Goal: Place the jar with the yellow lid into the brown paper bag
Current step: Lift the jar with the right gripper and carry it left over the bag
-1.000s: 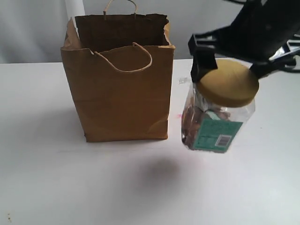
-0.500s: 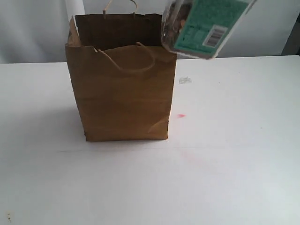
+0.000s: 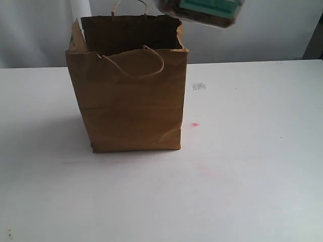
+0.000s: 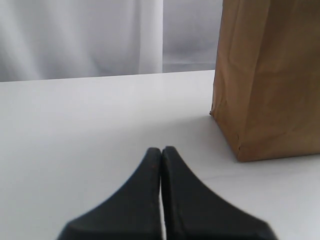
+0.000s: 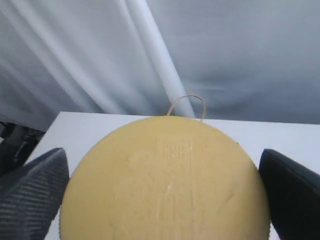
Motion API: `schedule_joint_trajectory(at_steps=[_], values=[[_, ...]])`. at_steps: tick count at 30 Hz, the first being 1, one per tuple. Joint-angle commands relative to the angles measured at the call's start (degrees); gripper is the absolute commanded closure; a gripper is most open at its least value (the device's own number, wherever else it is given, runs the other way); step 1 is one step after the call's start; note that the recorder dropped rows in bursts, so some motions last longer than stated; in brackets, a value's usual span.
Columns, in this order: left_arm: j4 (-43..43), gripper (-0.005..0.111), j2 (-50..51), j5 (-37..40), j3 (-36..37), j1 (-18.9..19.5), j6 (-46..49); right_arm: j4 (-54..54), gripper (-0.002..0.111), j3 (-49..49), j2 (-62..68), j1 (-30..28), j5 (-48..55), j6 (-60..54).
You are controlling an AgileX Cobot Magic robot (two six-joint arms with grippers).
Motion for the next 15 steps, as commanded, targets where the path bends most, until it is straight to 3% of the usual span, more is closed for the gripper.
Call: schedule_joint_trajectory(at_steps=[1,6,15], values=[[-0.22,0.106,0.17,-0.54,-0.13,-0.3,-0.22,5.6,0.108,-0.47,3.66,-0.03,-10.05,-3.45],[-0.22,0.106,0.17,-0.54,-0.13,-0.3,-0.22,10.45,0.108,-0.47,7.94,-0.03,-18.19,-9.51],[-0.22,0.106,0.17,-0.54,-0.13,-0.3,-0.22,9.93,0.108,-0.47,14.13,3.38,-25.53,-15.54]])
